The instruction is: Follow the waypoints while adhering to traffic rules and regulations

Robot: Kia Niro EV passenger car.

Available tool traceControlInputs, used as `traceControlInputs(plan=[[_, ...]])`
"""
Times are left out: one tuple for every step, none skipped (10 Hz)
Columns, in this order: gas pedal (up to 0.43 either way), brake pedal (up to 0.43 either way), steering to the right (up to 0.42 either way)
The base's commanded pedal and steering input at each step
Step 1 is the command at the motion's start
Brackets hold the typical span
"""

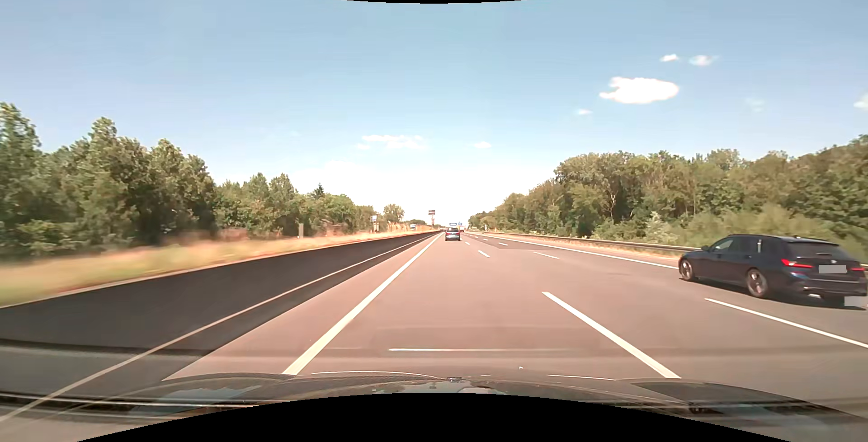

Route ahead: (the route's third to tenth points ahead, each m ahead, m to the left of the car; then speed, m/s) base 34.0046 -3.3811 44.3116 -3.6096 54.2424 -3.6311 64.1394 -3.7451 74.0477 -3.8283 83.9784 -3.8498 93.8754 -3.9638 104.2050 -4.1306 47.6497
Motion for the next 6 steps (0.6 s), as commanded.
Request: traceControlInputs(plan=[[0.378, 0.000, 0.000], [0.421, 0.000, 0.000], [0.449, 0.000, 0.000], [0.480, 0.000, 0.000], [0.512, 0.000, 0.000], [0.551, 0.000, 0.000]])
